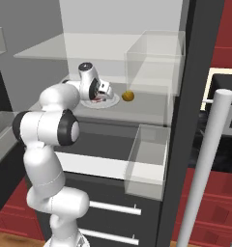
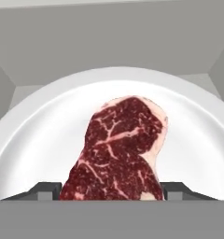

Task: Retrieve the steak from the fridge and place it on the cutting board.

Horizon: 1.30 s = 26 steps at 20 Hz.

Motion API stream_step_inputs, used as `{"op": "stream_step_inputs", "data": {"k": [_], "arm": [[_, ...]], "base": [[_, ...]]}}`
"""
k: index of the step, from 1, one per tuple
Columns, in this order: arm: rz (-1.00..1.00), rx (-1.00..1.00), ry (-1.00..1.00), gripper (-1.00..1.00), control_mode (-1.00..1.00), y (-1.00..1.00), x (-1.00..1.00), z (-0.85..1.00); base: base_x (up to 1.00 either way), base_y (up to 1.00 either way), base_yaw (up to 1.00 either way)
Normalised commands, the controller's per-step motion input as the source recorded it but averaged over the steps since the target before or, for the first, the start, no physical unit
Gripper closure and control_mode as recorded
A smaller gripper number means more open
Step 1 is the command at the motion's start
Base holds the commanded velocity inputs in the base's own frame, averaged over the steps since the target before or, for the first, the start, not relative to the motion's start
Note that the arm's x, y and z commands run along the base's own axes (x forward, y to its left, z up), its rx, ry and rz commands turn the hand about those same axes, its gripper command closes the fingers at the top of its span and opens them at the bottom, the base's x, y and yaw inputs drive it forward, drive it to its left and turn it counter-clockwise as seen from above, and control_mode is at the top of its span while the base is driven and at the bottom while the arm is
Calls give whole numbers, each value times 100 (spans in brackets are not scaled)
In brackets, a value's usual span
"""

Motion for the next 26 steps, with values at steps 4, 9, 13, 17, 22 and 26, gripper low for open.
{"op": "stream_step_inputs", "data": {"k": [4, 9, 13, 17, 22, 26], "arm": [[0, 0, -1, 100, -100, 0, -9, 0], [0, 0, -21, 100, -100, 0, -59, 0], [0, -1, -27, 100, -100, 0, -49, 0], [0, 0, -18, 100, -100, 0, -54, 16], [0, 0, -14, 100, -100, 0, -67, 46], [0, 0, -8, 100, -100, 0, -63, 60]], "base": [[0, 0, 0], [0, 0, 0], [0, 0, 0], [0, 0, 0], [0, 0, 0], [0, 0, 0]]}}
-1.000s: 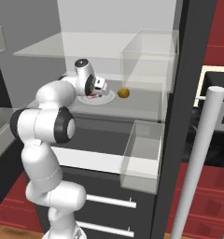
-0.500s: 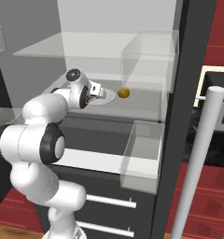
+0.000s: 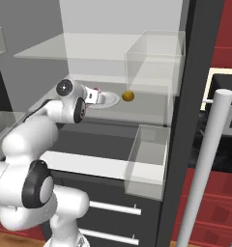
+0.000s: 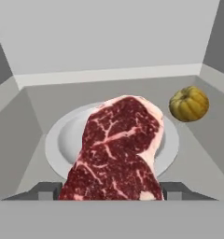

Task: Retrieve the steak from the fridge and place it on the cutting board.

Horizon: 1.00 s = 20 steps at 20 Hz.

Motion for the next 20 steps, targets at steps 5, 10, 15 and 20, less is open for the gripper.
{"op": "stream_step_inputs", "data": {"k": [5, 10, 15, 20], "arm": [[0, 0, 0, 100, -100, 0, -82, 37], [0, 0, 0, 100, -100, 0, -100, 11], [0, 0, 0, 100, -100, 0, -99, 10], [0, -1, -12, 100, -100, 0, -88, 16]], "base": [[0, 0, 0], [0, 0, 0], [0, 0, 0], [0, 0, 0]]}}
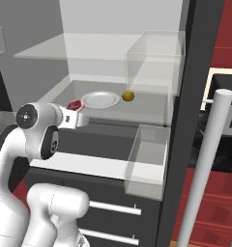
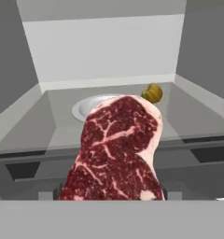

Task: Retrieve the steak from the fridge and place it on the cutting board.

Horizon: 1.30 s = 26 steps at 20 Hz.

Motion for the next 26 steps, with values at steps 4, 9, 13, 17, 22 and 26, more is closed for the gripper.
{"op": "stream_step_inputs", "data": {"k": [4, 9, 13, 17, 22, 26], "arm": [[0, 0, -11, 100, -100, 0, -78, 8], [0, 0, -8, 100, -100, 0, -72, 2], [0, 0, -3, 100, -100, 0, -40, 0], [0, 0, 0, 100, 100, 0, 0, 0], [0, 0, 0, 100, 100, 0, 0, 0], [0, 0, 0, 100, 100, 0, 0, 0]], "base": [[0, 0, 0], [0, 0, 0], [0, 0, 0], [0, 0, 0], [-27, 0, 0], [-55, 0, 0]]}}
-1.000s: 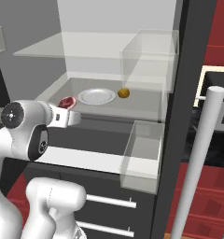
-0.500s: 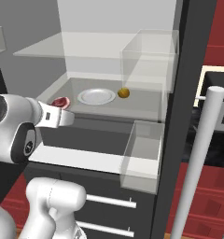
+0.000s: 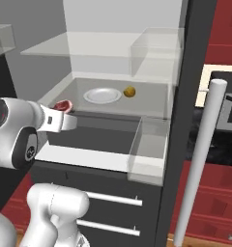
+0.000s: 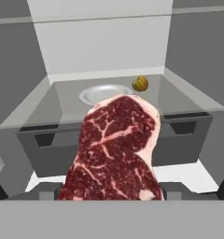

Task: Retrieve the steak from the fridge and place it on the cutting board.

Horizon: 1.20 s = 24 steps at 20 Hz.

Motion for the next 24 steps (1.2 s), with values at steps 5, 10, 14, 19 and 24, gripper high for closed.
{"op": "stream_step_inputs", "data": {"k": [5, 10, 14, 19, 24], "arm": [[0, 0, 0, 100, 100, 0, 0, 0], [0, 0, 0, 100, 100, 0, 0, 0], [0, 0, 0, 100, 100, 0, 0, 0], [0, 0, 0, 100, 100, 0, 0, 0], [0, 0, 0, 100, 100, 0, 0, 0]], "base": [[-58, 0, 0], [-61, 0, 0], [-66, 0, 0], [-71, -6, 0], [-78, -21, 0]]}}
